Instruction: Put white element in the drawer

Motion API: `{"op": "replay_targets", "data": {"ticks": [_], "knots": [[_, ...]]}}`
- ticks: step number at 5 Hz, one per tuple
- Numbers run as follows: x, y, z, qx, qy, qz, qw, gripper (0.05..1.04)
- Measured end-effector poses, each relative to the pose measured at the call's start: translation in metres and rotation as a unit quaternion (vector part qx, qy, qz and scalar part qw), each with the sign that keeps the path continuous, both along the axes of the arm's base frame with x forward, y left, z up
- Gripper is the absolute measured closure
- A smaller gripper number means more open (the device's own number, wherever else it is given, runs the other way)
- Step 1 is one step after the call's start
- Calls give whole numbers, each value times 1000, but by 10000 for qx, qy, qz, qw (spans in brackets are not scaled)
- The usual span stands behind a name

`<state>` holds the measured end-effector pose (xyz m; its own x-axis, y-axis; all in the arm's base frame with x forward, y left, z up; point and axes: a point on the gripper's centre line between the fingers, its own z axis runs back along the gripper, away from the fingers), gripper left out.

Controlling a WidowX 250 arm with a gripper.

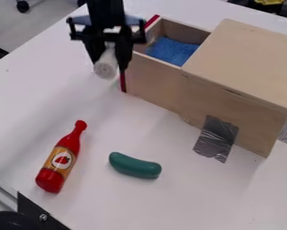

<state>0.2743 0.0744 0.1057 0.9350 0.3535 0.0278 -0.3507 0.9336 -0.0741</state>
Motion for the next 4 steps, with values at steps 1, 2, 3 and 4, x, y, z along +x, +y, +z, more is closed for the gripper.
{"op": "replay_targets", "data": {"ticks": [1, 2, 3, 4], "knots": [[15, 4, 18, -75, -56, -48, 9999, 593], [38, 4, 14, -127, 87, -174, 9997, 593], [55, -1, 15, -70, 51, -340, 9994, 593], [74, -13, 12, -238, -4, -526, 9983, 593]]}}
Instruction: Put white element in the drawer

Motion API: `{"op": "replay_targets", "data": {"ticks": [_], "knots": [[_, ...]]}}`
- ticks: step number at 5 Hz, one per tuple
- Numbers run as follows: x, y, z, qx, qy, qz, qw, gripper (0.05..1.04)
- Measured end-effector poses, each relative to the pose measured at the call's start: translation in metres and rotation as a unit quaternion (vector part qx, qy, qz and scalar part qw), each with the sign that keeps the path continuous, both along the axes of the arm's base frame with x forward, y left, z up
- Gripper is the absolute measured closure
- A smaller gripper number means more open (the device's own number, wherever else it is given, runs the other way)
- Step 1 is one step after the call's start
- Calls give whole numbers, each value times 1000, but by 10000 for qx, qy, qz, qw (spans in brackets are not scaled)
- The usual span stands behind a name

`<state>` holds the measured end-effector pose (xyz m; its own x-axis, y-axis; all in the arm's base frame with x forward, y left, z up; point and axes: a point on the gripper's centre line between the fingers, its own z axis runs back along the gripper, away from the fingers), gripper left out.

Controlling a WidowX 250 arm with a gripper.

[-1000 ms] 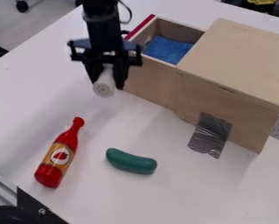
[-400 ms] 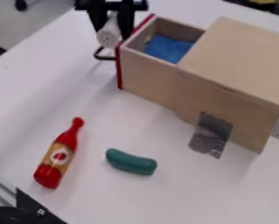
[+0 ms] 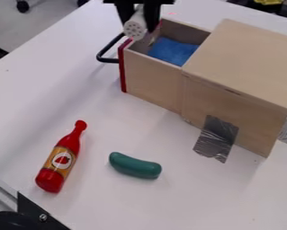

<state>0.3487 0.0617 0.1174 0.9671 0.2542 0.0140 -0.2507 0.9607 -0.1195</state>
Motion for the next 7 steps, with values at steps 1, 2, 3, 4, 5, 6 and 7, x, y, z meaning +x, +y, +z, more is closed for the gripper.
{"op": "replay_targets", "data": {"ticks": [1, 2, 3, 4, 5, 6, 7], "knots": [[16, -15, 0, -20, 63, -287, 9996, 593], [25, -35, -6, -71, 169, -515, 9985, 593], [31, -48, -10, -174, 243, -599, 9978, 593], [31, -51, -19, -129, 377, -542, 9977, 535], [32, -48, -22, -8, 354, -442, 9984, 245], [25, -46, -36, 42, 474, -394, 9981, 75], [13, -43, -35, 162, 538, -398, 9976, 83]]}}
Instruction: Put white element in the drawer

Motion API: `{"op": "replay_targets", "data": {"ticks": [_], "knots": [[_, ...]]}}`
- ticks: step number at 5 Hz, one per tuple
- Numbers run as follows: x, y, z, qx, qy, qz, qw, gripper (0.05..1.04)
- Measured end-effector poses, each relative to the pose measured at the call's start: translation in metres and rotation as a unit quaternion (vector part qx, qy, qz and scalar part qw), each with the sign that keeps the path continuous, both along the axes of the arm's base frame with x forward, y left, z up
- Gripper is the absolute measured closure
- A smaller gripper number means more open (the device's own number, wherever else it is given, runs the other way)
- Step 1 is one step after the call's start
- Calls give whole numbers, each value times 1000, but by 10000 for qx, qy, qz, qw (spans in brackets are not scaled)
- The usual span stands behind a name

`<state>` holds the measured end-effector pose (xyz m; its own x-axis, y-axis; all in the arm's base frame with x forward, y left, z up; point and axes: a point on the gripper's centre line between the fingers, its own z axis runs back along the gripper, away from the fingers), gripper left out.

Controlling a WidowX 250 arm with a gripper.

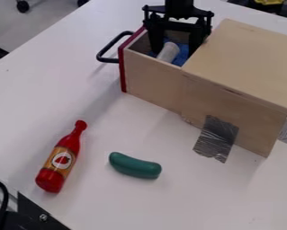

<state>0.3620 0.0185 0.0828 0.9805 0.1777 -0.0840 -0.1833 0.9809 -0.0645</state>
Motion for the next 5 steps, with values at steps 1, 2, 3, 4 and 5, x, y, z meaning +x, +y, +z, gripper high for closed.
{"op": "replay_targets", "data": {"ticks": [1, 2, 3, 4, 5], "knots": [[-16, 5, 25, 212, -182, -67, 9996, 83], [-36, 7, 38, 337, -256, -79, 9991, 83], [-56, 12, 48, 556, -330, -143, 9978, 83], [-70, 18, 40, 686, -179, -180, 9973, 83], [-78, 22, 38, 743, -2, -164, 9971, 83]]}}
